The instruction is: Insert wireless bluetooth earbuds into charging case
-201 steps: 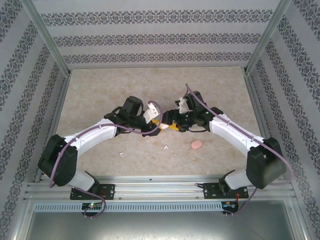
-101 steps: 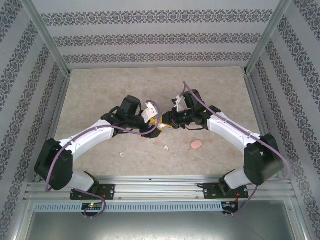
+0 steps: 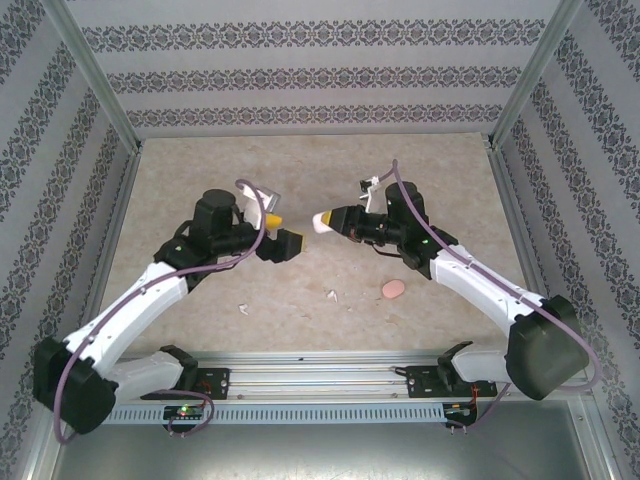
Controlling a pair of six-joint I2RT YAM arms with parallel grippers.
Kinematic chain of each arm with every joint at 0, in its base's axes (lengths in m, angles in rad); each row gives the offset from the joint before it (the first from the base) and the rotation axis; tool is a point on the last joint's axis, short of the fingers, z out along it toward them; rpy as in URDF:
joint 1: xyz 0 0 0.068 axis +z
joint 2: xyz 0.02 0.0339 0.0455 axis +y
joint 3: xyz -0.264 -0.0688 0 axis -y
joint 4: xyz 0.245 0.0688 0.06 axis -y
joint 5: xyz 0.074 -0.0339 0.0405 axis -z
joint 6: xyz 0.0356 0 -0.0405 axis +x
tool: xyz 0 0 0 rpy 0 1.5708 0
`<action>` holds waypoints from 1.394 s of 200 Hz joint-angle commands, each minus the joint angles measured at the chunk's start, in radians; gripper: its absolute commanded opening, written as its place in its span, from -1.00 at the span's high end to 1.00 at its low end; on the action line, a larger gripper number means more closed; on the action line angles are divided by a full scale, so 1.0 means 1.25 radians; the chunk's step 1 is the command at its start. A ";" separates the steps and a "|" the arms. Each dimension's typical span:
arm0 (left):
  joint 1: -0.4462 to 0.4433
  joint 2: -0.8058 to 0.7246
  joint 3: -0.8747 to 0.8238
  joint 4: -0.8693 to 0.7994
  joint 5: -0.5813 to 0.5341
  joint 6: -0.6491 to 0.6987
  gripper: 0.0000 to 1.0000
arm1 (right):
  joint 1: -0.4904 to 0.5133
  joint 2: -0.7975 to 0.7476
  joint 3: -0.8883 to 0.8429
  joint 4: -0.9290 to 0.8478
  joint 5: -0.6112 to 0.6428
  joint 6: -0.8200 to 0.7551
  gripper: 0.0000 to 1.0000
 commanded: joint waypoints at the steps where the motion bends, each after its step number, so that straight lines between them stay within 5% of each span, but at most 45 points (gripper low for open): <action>1: 0.037 -0.023 0.015 0.030 0.025 -0.098 -0.85 | 0.026 0.019 0.022 0.177 0.008 0.028 0.89; 41: 0.077 -0.037 0.008 0.072 0.108 -0.160 -0.73 | 0.061 0.068 0.044 0.356 -0.003 0.087 0.88; 96: 0.127 0.017 0.026 0.233 0.279 -0.295 -0.45 | 0.083 0.070 0.066 0.428 -0.020 0.094 0.85; 149: 0.138 0.074 -0.001 0.517 0.364 -0.474 0.18 | 0.086 0.076 0.067 0.471 -0.051 0.112 0.84; 214: 0.138 0.098 0.005 0.556 0.407 -0.497 0.62 | 0.087 0.078 0.065 0.498 -0.043 0.109 0.84; 242: 0.138 0.071 -0.008 0.547 0.411 -0.443 0.94 | 0.087 0.088 0.079 0.487 -0.056 0.111 0.75; 279: 0.138 0.031 -0.004 0.484 0.424 -0.330 1.00 | 0.087 0.109 0.093 0.476 -0.086 0.120 0.52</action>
